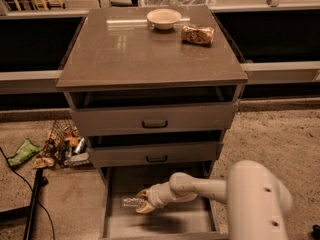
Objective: Pick water bottle from bottom drawer and place on counter
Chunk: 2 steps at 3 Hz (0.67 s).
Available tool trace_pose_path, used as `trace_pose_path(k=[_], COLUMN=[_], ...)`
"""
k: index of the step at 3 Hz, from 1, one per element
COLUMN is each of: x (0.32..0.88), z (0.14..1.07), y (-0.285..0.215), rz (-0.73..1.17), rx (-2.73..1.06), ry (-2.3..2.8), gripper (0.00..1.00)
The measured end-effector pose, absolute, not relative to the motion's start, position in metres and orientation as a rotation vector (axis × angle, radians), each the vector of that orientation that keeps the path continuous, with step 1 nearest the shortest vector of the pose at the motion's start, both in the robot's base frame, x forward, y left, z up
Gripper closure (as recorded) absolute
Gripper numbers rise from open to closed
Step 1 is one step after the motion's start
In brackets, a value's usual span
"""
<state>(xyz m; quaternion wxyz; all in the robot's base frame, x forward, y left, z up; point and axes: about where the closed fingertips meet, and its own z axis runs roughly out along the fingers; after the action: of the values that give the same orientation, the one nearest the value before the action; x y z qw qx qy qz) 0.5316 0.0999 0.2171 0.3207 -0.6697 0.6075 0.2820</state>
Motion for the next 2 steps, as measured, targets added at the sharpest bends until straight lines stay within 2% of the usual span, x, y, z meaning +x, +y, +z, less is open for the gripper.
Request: trace_pose_path(k=[1, 2], x=[0.5164, 0.5123], z=[0.2269, 0.2266], y=[0.0743, 0.0770], rz=[0.718, 0.733], rx=[-1.730, -1.736], ry=[1.627, 1.620], gripper=[1.00, 1.00])
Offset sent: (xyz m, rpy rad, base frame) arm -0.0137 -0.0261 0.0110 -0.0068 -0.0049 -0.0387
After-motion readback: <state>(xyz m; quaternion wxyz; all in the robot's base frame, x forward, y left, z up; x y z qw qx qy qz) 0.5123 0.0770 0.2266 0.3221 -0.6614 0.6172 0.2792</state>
